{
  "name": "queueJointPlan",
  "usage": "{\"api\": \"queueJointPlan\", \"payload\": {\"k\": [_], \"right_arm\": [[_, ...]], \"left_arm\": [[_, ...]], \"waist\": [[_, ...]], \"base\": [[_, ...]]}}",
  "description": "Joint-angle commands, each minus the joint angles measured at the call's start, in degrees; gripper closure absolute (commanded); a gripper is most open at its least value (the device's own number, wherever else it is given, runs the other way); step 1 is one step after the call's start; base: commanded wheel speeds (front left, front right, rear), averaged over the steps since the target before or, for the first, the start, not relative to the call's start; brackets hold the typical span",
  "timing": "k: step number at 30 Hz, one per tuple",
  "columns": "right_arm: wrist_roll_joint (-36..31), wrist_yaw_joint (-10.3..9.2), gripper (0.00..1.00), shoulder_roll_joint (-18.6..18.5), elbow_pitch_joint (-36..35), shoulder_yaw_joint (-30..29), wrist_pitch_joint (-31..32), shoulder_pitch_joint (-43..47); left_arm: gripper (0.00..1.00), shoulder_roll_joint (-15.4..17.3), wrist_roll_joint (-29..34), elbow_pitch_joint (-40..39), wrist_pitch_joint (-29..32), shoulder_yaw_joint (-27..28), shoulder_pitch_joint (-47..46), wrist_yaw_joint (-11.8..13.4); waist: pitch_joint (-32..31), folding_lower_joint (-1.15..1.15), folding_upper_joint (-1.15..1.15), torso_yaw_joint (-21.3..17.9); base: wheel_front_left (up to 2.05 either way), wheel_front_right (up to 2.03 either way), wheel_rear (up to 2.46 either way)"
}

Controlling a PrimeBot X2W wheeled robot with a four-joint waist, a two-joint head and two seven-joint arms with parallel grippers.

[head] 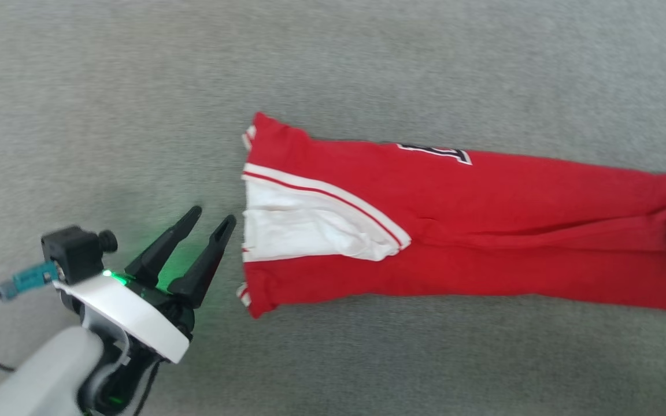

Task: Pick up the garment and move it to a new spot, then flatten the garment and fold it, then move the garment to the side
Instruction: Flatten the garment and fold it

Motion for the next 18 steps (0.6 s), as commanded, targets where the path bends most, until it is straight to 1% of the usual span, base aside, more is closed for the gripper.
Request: {"api": "queueJointPlan", "payload": {"k": [1,5,6,8,13,15,18], "right_arm": [[-0.04,0.00,0.00,0.42,0.68,-0.24,0.35,0.30],[0.22,0.00,0.00,1.17,3.43,-1.51,2.27,0.69],[0.04,0.00,0.00,1.60,4.62,-1.74,2.87,0.74],[0.11,0.00,0.00,1.95,5.57,-2.05,3.48,1.34],[0.10,0.01,0.00,2.82,6.97,-2.81,4.31,2.72],[0.05,0.01,0.00,3.37,7.47,-2.94,4.29,3.47],[0.03,0.00,0.00,4.08,8.09,-2.75,4.15,4.12]], "left_arm": [[0.00,-0.73,1.55,0.33,-0.25,0.69,0.98,-0.12],[0.00,-7.64,8.97,3.27,-0.25,8.09,5.90,-0.12],[0.00,-10.88,12.86,4.84,-0.26,12.44,7.84,-0.12],[0.00,-14.08,17.62,5.52,-0.26,16.11,9.75,-0.12],[0.00,-19.66,30.36,5.54,-0.27,22.93,13.94,-0.12],[0.00,-22.05,33.51,4.15,-0.27,25.32,15.62,-0.12],[0.00,-23.92,38.55,2.55,-0.27,28.21,17.81,-0.12]], "waist": [[-0.89,0.00,0.00,1.41],[-2.09,0.00,0.00,3.57],[-2.74,0.00,0.00,4.44],[-3.55,0.00,0.00,5.29],[-5.48,0.00,0.00,6.53],[-6.29,0.00,0.00,6.75],[-7.37,0.00,0.00,6.66]], "base": [[0.00,0.00,0.00],[0.00,0.00,0.00],[0.00,0.00,0.00],[0.00,0.00,0.00],[0.00,0.00,0.00],[0.00,0.00,0.00],[0.00,0.00,0.00]]}}
